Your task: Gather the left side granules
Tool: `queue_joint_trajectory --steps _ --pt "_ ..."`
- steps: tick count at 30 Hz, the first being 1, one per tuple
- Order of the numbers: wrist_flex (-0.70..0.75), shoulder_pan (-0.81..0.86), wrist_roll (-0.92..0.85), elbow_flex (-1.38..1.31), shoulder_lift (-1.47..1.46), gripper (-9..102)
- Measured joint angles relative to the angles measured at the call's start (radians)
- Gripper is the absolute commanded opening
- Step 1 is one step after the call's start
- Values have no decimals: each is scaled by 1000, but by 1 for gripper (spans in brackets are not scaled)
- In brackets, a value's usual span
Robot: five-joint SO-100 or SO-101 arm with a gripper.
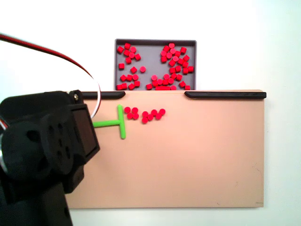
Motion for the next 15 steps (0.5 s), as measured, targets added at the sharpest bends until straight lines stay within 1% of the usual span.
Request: queue_joint_trajectory --steps 15 --pt "0 54 -3 -9 -9 0"
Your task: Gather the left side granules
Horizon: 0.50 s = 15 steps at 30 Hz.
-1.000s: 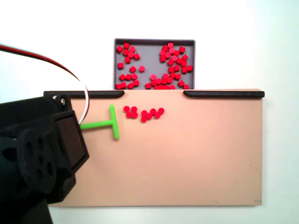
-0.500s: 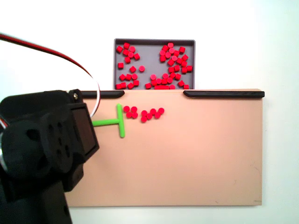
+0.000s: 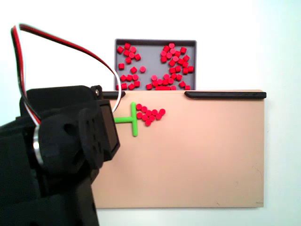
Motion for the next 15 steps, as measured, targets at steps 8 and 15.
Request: queue_joint_trajectory --steps 8,15 --pt "0 26 -29 0 0 0" --pt "0 44 -57 -2 -2 0"
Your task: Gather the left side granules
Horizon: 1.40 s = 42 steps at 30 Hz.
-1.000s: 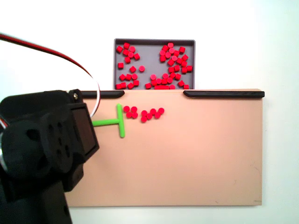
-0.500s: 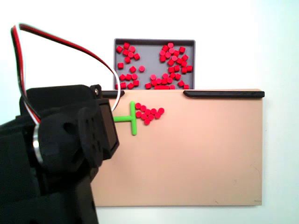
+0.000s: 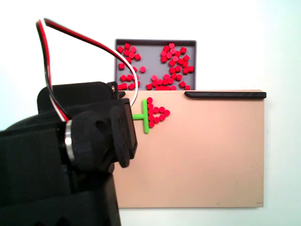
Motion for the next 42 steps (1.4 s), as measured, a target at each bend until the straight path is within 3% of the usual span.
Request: queue_joint_trajectory --steps 14,23,31,42 --pt "2 -3 -15 0 0 0" --pt "2 -109 -75 28 80 0" --pt "3 -143 -356 299 390 0" --pt "5 -58 -962 663 776 0"
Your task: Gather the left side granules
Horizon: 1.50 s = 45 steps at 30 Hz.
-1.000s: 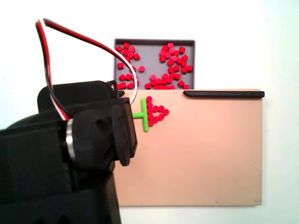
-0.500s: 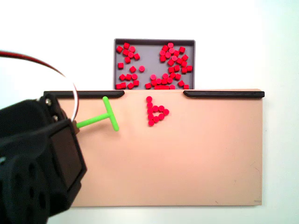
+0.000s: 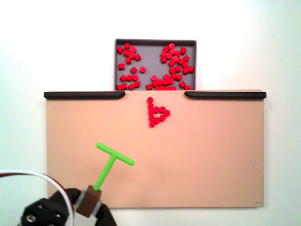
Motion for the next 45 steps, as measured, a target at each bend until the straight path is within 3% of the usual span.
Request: queue_joint_trajectory --steps 12,21,30,45 --pt "0 175 -552 124 104 0" --pt "0 241 -744 160 117 0" --pt "0 256 -776 163 117 0" --pt "0 265 -683 163 124 0"
